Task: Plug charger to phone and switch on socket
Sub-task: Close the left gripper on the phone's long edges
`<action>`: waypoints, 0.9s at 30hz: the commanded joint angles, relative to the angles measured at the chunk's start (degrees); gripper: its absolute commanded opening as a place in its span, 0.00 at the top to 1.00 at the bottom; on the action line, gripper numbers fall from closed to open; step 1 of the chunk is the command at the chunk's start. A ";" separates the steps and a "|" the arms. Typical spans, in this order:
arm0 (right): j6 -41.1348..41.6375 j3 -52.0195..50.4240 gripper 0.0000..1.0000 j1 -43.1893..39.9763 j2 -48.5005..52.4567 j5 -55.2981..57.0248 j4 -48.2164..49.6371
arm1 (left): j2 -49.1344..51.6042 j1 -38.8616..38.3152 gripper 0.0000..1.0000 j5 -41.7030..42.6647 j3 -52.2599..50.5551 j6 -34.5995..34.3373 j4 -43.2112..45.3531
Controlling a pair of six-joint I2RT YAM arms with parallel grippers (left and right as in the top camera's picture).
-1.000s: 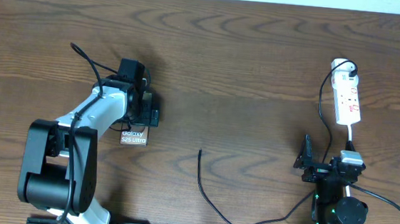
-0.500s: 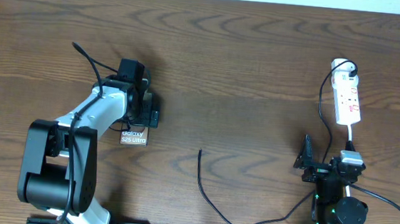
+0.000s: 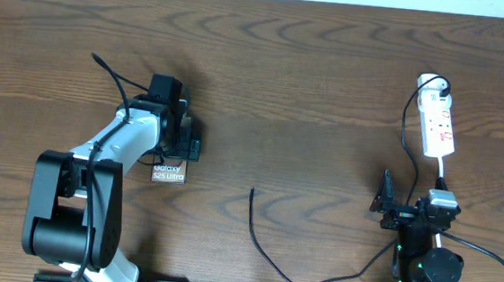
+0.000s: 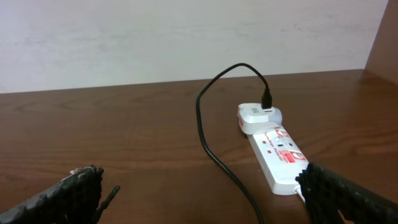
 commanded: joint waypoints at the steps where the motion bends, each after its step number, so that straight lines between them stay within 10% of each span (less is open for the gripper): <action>1: -0.70 -0.07 0.01 0.52 -0.31 -0.15 -0.26 | 1.01 0.00 0.05 -1.38 -1.68 1.20 -0.85; 27: -0.70 -0.07 0.01 0.52 -0.31 -0.15 -0.26 | 1.01 0.00 0.21 -1.38 -1.68 1.20 -1.75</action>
